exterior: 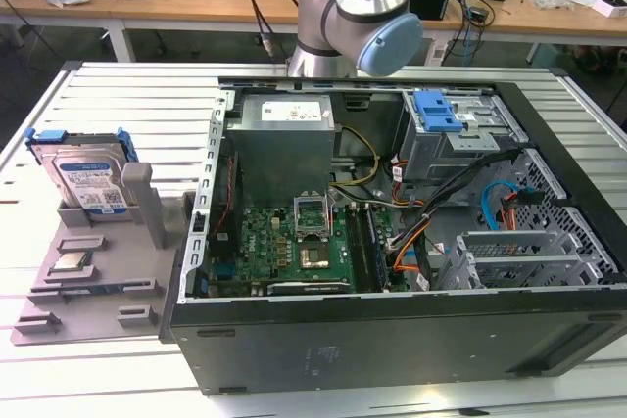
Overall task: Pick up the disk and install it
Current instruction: 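Reach for the disk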
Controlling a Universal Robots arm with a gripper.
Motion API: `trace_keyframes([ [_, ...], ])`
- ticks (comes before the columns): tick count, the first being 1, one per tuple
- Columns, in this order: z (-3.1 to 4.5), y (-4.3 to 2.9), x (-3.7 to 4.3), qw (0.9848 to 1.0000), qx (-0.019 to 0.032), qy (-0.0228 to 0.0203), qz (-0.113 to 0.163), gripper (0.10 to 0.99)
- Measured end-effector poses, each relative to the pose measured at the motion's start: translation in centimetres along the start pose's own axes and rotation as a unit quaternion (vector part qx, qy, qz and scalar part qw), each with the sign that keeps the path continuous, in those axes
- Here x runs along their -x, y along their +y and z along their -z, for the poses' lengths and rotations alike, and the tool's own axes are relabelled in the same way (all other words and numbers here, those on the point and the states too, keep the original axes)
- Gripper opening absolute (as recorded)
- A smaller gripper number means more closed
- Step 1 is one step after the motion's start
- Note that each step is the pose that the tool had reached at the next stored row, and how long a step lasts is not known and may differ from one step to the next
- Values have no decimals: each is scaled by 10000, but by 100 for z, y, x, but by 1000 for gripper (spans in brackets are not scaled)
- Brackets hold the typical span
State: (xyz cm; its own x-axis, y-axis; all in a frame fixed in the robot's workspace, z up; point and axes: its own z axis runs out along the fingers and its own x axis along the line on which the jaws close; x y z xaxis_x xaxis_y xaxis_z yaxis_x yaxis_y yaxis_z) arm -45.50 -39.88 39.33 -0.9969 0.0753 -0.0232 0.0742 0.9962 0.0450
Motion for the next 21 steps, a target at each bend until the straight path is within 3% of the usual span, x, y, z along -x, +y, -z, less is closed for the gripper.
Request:
trace_keyframes([
  [10, 7, -21, -275, 10000, 0, 0, 0, 106],
  [17, 6, -20, -275, 10000, 0, -1, 0, 106],
  [19, 6, -17, -240, 10000, 0, 0, 0, 106],
  [21, 3, -11, -151, 10000, 0, 2, 0, 106],
])
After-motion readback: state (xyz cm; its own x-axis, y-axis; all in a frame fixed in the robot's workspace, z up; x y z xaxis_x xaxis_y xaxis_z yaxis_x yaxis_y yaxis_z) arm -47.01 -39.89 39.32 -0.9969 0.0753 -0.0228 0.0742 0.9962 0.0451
